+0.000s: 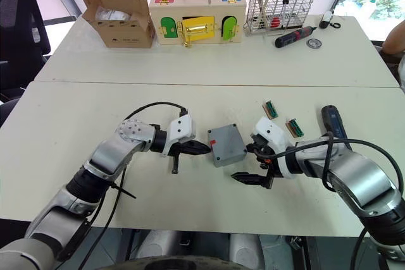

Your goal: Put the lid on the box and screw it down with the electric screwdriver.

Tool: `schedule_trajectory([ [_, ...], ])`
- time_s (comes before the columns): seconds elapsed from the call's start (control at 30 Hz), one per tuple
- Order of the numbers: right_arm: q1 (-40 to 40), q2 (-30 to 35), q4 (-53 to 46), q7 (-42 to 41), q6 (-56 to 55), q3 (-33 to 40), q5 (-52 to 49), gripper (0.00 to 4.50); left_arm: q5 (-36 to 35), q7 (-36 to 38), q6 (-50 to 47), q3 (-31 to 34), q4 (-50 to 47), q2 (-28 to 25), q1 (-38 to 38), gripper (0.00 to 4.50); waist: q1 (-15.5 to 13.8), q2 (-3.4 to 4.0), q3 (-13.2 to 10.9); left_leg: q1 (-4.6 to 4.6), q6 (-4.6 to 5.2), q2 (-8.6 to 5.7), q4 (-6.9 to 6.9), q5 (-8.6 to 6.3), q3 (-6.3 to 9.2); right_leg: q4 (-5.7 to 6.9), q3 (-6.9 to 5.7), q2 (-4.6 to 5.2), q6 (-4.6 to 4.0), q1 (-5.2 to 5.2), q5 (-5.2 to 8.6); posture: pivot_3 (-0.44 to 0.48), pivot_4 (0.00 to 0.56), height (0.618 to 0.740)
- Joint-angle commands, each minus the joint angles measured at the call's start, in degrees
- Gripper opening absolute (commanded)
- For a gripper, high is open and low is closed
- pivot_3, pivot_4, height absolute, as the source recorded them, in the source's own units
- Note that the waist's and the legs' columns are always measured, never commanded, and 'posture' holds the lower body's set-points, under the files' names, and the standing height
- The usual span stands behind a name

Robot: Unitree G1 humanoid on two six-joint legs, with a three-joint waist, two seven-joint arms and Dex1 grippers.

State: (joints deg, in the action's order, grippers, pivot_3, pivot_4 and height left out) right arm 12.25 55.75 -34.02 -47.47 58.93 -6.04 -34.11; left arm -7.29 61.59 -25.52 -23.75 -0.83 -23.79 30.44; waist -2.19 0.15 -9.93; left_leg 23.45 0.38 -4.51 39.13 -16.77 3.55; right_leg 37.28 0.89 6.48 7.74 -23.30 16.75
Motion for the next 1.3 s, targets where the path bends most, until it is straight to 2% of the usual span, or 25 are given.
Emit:
schedule_trajectory([
  [0.03,-0.47,-0.64,-3.12,0.72,0.82,2.22,-1.85,4.48,0.09,-0.67,2.31,0.61,0.43,1.13,1.91,0.0,0.02,0.0,0.0,0.0,0.0,0.0,0.0,0.0,0.0,0.0,0.0,0.0,0.0,0.0,0.0,0.0,0.15,0.737],
  [0.13,-1.31,-0.09,-4.0,1.77,2.37,5.0,-2.69,4.48,0.5,-1.53,3.53,0.96,1.5,1.64,2.26,0.0,-0.08,0.0,0.0,0.0,0.0,0.0,0.0,0.0,0.0,0.0,0.0,0.01,0.0,0.0,0.0,0.0,0.15,0.737],
  [0.27,-3.56,1.91,-5.05,2.84,6.2,14.42,-5.3,4.48,-0.85,-1.86,2.79,3.22,-0.06,0.55,2.13,0.0,-0.02,0.0,0.0,0.0,0.0,-0.01,0.0,0.0,-0.01,-0.01,0.0,0.02,0.0,0.01,0.0,0.0,0.15,0.737],
  [0.43,-2.55,-1.11,-0.42,4.43,14.43,37.54,-15.44,4.48,-9.41,-1.41,-5.09,11.99,-7.87,-2.99,1.52,0.0,0.01,-0.01,-0.01,0.0,0.0,0.01,-0.02,0.0,0.0,0.0,0.02,0.01,0.0,-0.01,0.0,0.0,0.15,0.737],
  [0.53,-2.27,-3.61,2.06,7.56,14.82,43.75,-16.6,4.48,-15.29,-1.85,-10.85,16.37,-12.48,-4.25,0.81,0.0,0.04,-0.01,0.0,-0.01,0.0,0.02,-0.02,0.0,0.0,0.0,0.02,0.02,0.0,0.01,0.0,0.0,0.15,0.737],
  [0.67,-6.38,-6.43,1.81,11.96,8.66,40.66,-10.81,4.48,-20.62,-0.51,-14.55,18.82,-17.51,-6.93,-0.96,0.0,0.02,0.0,0.02,-0.01,0.0,0.01,-0.02,0.0,0.01,0.0,0.02,0.04,0.0,0.02,0.0,0.0,0.15,0.737],
  [0.77,-11.43,-10.04,3.43,15.65,-1.56,34.32,-1.94,4.48,-21.37,0.7,-13.86,17.57,-19.55,-8.85,-2.21,0.0,0.09,-0.03,0.04,-0.02,0.0,0.03,-0.07,0.0,0.0,0.0,0.03,0.01,0.0,0.0,0.0,0.0,0.15,0.737],
  [0.9,-13.29,-15.44,5.94,18.03,-11.07,29.5,3.64,4.48,-21.2,0.32,-13.0,16.56,-19.01,-8.98,-1.32,0.0,0.12,-0.01,0.04,-0.04,-0.03,-0.01,-0.01,0.02,-0.08,0.06,0.11,0.01,0.0,0.0,0.0,0.0,0.15,0.737],
  [1.0,-13.98,-19.37,7.83,19.93,-16.71,28.39,6.29,4.48,-21.03,1.39,-12.59,15.44,-18.92,-9.97,-1.15,0.0,0.19,-0.01,0.04,-0.07,-0.04,0.0,-0.03,0.02,-0.07,0.06,0.11,-0.02,0.0,0.01,0.0,0.0,0.15,0.737],
  [1.13,-13.83,-21.42,11.18,21.61,-21.81,27.86,9.43,4.48,-20.17,1.3,-11.55,14.42,-18.22,-10.43,-1.08,0.0,0.22,-0.01,0.04,-0.07,-0.04,0.01,-0.05,0.02,-0.07,0.05,0.11,-0.03,0.0,-0.01,0.0,0.0,0.15,0.737],
  [1.23,-12.47,-21.92,14.14,22.54,-24.39,27.15,11.21,3.76,-19.59,0.92,-11.01,13.52,-17.64,-10.22,-0.72,0.0,0.23,-0.01,0.04,-0.07,-0.04,0.0,-0.05,0.02,-0.07,0.05,0.11,-0.03,0.0,0.01,0.0,0.0,0.15,0.737],
  [1.3,-11.57,-22.13,15.5,22.68,-25.3,26.6,11.8,3.07,-19.48,0.75,-10.93,13.19,-17.51,-10.11,-0.53,0.0,0.43,-0.01,0.04,-0.07,-0.05,0.01,-0.05,0.03,-0.07,0.05,0.11,-0.04,0.0,0.0,0.0,0.0,0.15,0.737],
])
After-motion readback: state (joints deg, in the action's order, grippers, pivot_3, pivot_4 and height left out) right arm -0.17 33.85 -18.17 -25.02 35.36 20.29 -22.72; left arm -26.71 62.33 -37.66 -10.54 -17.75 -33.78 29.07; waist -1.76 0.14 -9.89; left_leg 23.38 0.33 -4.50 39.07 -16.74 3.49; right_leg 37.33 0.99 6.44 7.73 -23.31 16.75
